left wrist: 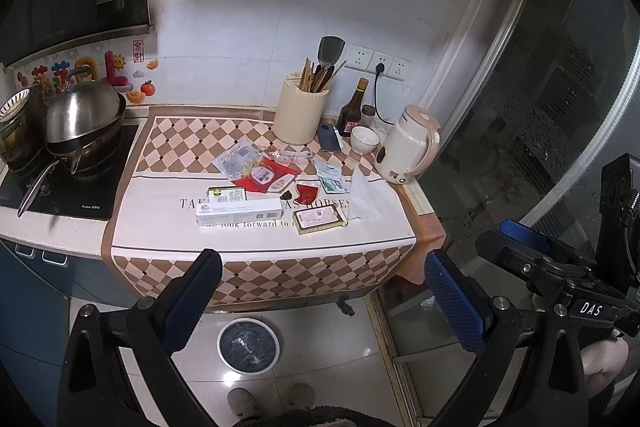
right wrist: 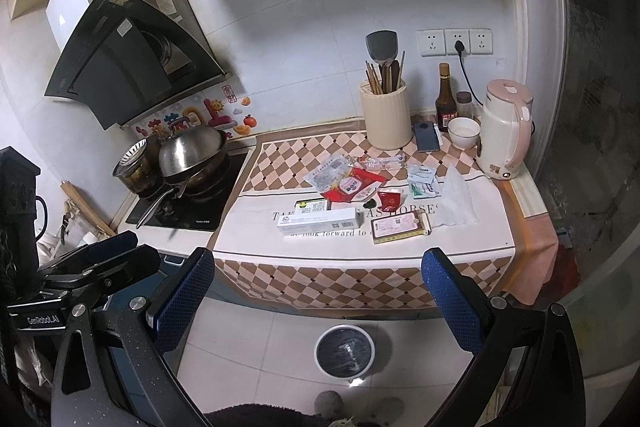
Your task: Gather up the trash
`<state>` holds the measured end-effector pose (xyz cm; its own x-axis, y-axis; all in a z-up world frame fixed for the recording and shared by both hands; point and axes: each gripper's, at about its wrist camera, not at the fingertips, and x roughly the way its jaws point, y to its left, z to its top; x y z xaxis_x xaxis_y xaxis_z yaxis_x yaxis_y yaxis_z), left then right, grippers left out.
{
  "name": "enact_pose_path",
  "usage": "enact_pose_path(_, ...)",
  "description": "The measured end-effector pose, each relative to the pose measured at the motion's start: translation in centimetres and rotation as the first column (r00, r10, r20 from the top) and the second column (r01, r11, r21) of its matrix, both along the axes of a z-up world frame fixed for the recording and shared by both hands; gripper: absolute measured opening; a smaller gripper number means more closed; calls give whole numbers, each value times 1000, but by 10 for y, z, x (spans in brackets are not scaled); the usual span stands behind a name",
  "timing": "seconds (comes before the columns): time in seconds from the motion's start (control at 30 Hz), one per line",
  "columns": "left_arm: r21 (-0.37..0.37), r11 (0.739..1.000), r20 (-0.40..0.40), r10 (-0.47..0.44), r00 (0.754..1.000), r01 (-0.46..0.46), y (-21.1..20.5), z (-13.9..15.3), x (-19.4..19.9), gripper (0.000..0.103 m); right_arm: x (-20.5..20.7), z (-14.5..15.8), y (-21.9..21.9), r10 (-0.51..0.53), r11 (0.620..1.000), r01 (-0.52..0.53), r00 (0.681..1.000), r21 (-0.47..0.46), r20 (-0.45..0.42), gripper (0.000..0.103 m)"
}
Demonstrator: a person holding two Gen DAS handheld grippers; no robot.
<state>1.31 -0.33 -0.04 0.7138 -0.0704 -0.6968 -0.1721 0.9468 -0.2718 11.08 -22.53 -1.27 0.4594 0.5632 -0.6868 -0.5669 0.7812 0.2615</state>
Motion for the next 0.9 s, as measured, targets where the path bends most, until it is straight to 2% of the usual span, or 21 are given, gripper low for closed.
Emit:
enact_pose_path(0.23,-3,1000,0,0,1000,0,0,-1,0,103,-11,-2,11,9,1000,-9,1000,-3,-4,103)
enact_pose_path(0.57,-4,1000,-3,-2,1000,2,-1,-4,2,103,-7,-5,13,9,1000,-9,1000,0,-12,103)
enact_pose_path(0.63,68,997,8,37,999,-38,0,-6,6,103,-5,-7,13,2,1000,-2,1000,0,-12,103)
enact_pose_path(0.67,136,988,21,74,997,-76,2,-7,11,103,-4,-9,15,-14,1000,14,1000,1,-9,103)
enact_pose_path(0.8,355,913,29,201,979,-198,24,-30,45,103,6,-21,26,-126,992,126,992,-14,4,103)
enact_pose_path(0.9,406,891,-26,235,972,-204,49,-64,77,103,32,-46,36,-218,975,217,976,-46,-25,103)
